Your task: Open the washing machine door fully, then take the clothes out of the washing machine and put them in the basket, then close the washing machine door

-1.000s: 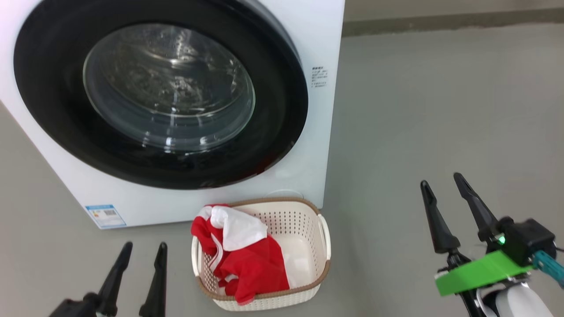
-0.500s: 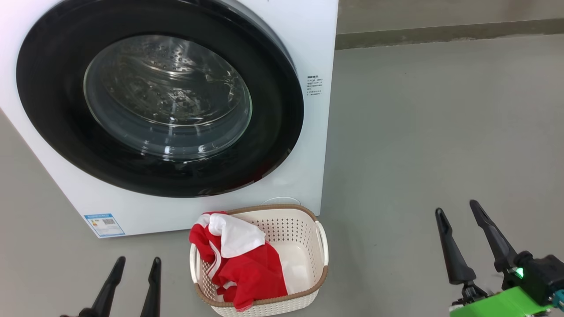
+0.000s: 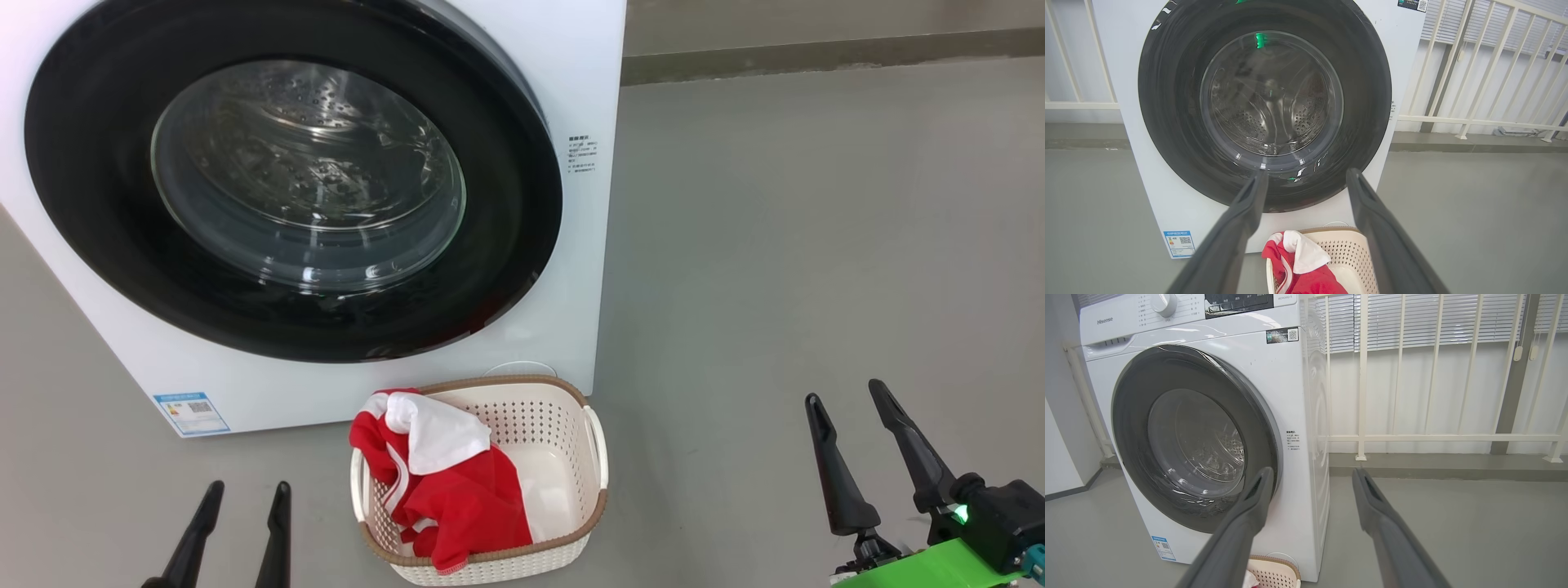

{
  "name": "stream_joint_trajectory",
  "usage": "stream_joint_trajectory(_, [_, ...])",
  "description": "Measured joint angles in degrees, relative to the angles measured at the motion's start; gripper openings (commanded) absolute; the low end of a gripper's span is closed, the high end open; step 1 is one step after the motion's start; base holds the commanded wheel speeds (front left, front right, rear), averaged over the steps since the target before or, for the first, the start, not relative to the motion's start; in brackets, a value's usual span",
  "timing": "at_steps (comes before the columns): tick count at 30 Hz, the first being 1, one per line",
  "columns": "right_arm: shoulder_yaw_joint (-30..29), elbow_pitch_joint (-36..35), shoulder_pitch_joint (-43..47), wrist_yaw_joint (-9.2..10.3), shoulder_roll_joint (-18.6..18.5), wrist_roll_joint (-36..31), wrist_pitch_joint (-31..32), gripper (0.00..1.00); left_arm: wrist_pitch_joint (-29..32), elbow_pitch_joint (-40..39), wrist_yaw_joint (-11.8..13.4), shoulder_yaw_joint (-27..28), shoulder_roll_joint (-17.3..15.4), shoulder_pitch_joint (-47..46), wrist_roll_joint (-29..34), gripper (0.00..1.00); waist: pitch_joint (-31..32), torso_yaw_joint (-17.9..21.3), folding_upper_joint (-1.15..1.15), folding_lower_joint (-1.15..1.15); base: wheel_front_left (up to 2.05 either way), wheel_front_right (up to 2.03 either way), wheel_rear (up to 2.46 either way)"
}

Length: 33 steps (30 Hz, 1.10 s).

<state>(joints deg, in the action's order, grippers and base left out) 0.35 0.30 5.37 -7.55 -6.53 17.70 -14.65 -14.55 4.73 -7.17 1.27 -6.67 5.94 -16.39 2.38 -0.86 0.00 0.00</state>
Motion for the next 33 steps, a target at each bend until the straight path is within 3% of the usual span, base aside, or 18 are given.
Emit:
stream_joint_trajectory(3, [0.05, 0.22, 0.00, 0.00, 0.02, 0.00, 0.00, 1.00, 0.00, 0.09, 0.00, 0.27, -0.03, 0.01, 1.51, 1.00, 0.00, 0.01, 0.00, 0.00, 0.00, 0.00, 0.00])
stream_joint_trajectory(4, [0.11, 0.45, 0.03, 0.00, 0.05, -0.01, 0.00, 0.00, 0.02, 0.34, 0.01, 0.21, 0.02, 0.01, 1.91, 0.00, 0.01, 0.02, 0.00, 0.00, 0.00, 0.00, 0.00])
stream_joint_trajectory(12, [0.81, 6.14, 2.70, -0.01, 1.81, 0.38, 0.12, 0.00, 0.83, 5.61, 0.08, -0.89, 2.22, 0.62, 1.32, 0.00, -0.04, 0.04, 0.00, 0.00, 0.00, 0.00, 0.00])
stream_joint_trajectory(33, [0.29, 7.46, 2.28, 0.00, 1.81, 13.07, 3.16, 0.00, 4.00, 6.54, 0.08, -0.41, 2.36, 0.55, -11.39, 0.00, -0.46, 0.18, 0.00, 0.01, 0.00, 0.00, 0.00])
